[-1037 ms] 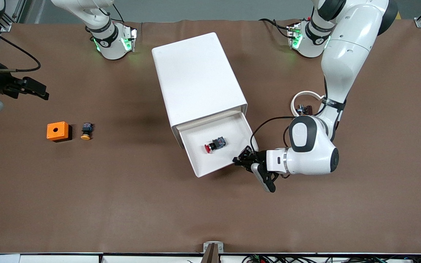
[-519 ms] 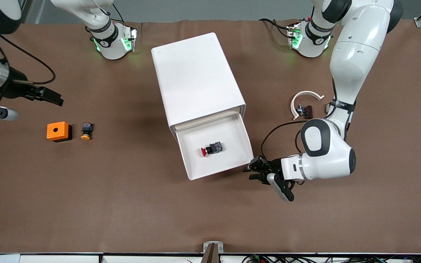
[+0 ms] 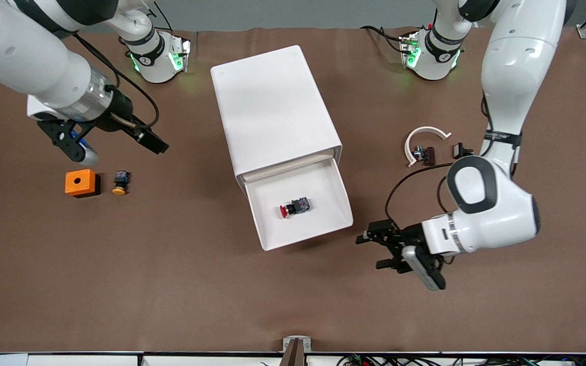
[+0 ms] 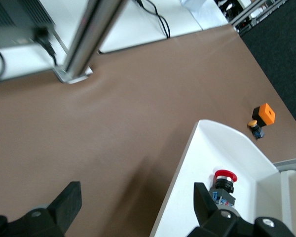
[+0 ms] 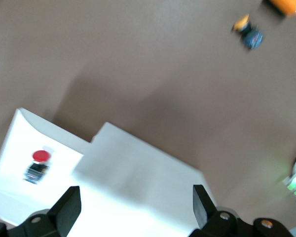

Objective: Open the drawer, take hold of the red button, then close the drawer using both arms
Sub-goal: 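Release the drawer with the left gripper while the right gripper reaches in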

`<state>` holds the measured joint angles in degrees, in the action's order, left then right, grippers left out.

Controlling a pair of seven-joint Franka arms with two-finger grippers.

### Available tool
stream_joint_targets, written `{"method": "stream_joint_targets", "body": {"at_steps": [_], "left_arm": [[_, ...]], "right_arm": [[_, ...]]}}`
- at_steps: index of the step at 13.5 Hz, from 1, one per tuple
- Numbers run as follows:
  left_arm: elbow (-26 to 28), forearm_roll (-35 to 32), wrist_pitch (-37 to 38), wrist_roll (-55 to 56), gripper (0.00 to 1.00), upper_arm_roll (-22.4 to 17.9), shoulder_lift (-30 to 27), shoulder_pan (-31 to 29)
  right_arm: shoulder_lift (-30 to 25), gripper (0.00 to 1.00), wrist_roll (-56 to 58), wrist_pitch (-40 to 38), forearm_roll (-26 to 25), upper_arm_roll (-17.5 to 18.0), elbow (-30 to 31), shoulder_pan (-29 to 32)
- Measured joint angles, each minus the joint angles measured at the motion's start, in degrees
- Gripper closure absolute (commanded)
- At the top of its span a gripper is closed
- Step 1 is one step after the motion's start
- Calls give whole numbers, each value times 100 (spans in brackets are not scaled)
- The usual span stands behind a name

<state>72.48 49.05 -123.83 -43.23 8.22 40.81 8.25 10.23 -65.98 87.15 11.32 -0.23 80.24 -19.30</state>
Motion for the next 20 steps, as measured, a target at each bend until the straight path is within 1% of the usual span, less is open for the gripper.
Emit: {"method": "stream_joint_targets", "body": {"at_steps": [1,3,6,9,11,13,14,17,20], "left_arm": [[11,-84,116,98,0,-6,-83,-87],[26,-550,376,429,0,-12,-217,-259],[33,-1376,562,785,0,-12,-377,-380],[38,-2226,783,1170,0,-13,-607,-397],[40,-2818,1072,1479,0,-14,-807,-437],[44,-3374,1512,1813,0,-15,-1045,-505],[46,-3542,1699,2014,0,-16,-1172,-550],[57,-3742,2115,2524,0,-24,-1576,-783],[72,-4519,2486,3148,0,-17,-1976,-873]], "right_arm": [[203,0,-424,18,189,-4,-218,-4],[555,0,-1191,193,544,-16,-535,-6],[933,0,-2409,911,710,-12,-770,-236],[1620,0,-3614,1216,863,-10,-1477,-532],[1972,0,-3866,1391,882,-12,-1769,-659],[2169,0,-3988,1610,882,-16,-1851,-778],[2252,0,-4086,1774,882,-17,-1859,-833],[2513,0,-4251,2223,882,-33,-1885,-973],[2770,0,-4281,2520,825,-67,-1901,-1211]]}}
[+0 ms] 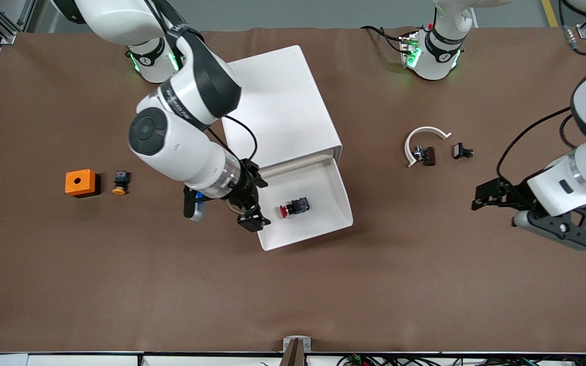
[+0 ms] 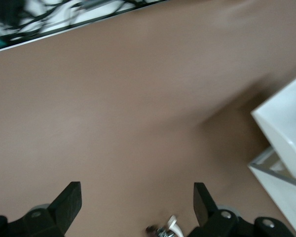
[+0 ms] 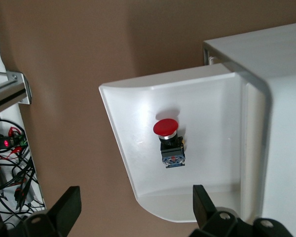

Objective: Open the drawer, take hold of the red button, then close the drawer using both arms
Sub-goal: 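Lower the right gripper into the drawer and grasp the red button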

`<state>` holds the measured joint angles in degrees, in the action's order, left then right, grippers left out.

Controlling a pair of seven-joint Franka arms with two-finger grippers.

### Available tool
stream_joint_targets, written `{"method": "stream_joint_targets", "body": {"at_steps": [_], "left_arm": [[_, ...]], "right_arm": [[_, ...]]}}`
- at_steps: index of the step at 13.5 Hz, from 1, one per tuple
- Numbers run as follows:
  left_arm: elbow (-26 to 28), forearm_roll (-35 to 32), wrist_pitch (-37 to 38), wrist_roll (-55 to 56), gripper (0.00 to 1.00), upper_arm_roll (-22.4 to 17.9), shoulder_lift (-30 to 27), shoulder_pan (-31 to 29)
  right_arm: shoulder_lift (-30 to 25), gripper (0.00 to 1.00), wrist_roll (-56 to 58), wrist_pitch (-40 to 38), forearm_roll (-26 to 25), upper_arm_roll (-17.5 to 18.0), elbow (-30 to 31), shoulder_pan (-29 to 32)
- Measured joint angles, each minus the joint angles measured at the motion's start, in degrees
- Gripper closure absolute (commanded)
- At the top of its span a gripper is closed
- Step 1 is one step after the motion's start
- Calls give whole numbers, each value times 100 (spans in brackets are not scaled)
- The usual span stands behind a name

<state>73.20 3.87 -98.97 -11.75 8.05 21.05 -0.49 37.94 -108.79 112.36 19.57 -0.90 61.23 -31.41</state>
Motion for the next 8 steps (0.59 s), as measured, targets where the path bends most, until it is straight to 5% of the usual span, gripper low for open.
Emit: {"method": "stream_joint_targets", "body": {"at_steps": [8], "left_arm": [[38,-542,789,912,0,3,-761,27]], "right_arm": [[566,0,-520,563,-731,-63,-15,-548]]}}
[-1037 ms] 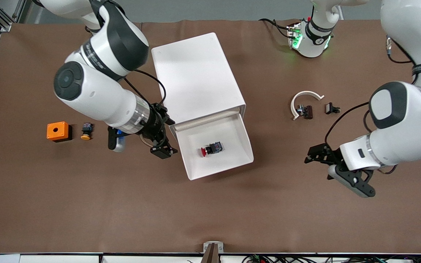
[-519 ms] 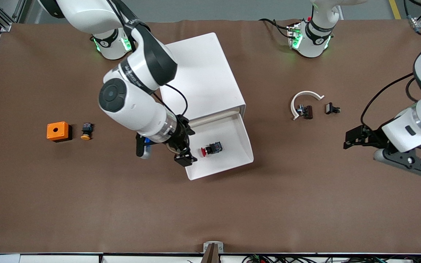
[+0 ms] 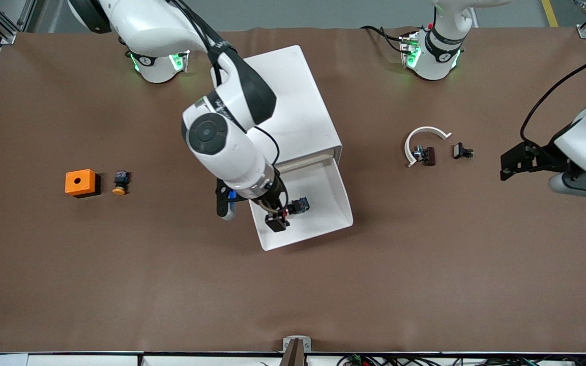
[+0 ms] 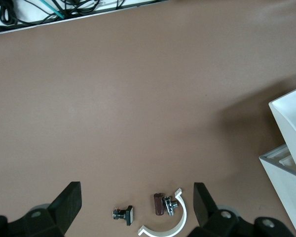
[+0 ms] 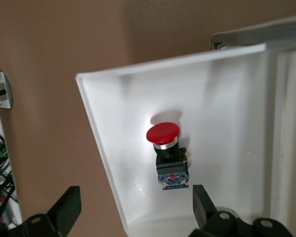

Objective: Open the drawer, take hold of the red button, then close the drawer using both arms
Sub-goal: 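Lower the right gripper into the drawer and grasp the red button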

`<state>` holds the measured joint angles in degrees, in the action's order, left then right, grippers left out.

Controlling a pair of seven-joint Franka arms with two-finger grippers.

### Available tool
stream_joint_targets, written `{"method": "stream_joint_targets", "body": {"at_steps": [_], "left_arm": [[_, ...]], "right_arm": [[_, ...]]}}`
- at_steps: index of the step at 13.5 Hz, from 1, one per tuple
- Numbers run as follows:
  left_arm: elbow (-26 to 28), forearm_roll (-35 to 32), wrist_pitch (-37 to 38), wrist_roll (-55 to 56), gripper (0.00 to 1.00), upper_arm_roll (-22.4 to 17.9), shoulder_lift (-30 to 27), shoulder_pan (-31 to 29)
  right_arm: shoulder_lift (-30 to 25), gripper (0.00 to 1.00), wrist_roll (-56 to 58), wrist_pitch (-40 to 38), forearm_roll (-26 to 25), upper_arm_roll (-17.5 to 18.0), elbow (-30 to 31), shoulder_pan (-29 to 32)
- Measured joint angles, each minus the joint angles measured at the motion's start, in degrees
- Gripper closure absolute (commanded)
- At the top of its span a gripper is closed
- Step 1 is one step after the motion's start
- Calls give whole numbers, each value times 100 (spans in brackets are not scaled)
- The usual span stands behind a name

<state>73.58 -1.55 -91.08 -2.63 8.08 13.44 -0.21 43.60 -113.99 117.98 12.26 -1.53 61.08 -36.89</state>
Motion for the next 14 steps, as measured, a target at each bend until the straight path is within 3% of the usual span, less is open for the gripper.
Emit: {"method": "stream_joint_targets", "body": {"at_steps": [13,14], "left_arm": [[85,-10,394,51,0,-36,-138,-318],[100,-10,394,51,0,-36,-137,-287]], "right_arm": [[663,3,-48,324,-503,-21,-19,-470],[664,47,-48,324,-576,-21,-20,-472]]}}
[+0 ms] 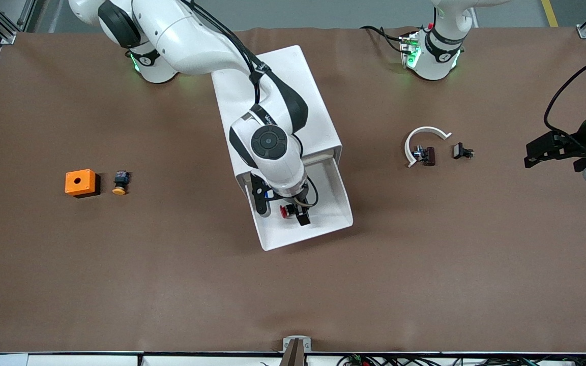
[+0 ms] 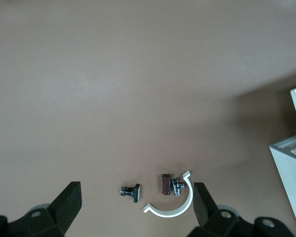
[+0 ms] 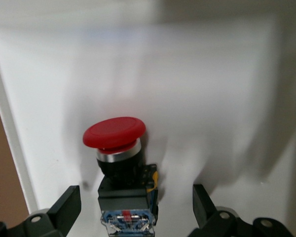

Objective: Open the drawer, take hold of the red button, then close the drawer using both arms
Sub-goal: 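Lower the right gripper into the drawer and grasp the red button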

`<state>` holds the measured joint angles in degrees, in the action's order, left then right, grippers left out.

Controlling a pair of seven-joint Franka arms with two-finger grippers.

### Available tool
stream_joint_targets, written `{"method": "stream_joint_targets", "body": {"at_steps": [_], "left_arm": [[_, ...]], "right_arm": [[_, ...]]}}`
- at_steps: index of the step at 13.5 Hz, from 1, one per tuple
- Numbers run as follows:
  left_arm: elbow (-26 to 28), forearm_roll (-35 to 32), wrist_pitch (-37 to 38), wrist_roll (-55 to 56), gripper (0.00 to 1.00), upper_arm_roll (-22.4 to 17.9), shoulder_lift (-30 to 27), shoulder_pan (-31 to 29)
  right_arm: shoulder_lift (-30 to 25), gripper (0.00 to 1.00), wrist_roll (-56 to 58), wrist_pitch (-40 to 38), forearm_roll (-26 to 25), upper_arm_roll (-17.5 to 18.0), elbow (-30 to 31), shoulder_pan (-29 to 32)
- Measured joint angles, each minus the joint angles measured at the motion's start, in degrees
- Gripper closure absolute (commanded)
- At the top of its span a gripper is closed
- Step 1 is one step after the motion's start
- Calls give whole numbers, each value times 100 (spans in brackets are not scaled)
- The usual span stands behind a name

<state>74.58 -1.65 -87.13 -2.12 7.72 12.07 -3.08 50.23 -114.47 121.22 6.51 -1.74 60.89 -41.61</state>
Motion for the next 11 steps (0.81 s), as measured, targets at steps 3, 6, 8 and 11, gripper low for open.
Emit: {"method": "stream_joint_targets", "body": {"at_steps": [3,6,8,11], "left_arm": [[52,0,0,0,0,-29,5,72],[58,0,0,0,0,-45,7,90],[61,0,0,0,0,-46,12,123],[62,0,0,0,0,-48,28,156]], "right_arm": [[0,100,0,-1,-64,3,-8,-8],[0,100,0,-14,-68,4,-35,-8],[-6,100,-6,-13,-68,3,-88,-4],[8,100,-151,43,-63,-3,-166,45]]}}
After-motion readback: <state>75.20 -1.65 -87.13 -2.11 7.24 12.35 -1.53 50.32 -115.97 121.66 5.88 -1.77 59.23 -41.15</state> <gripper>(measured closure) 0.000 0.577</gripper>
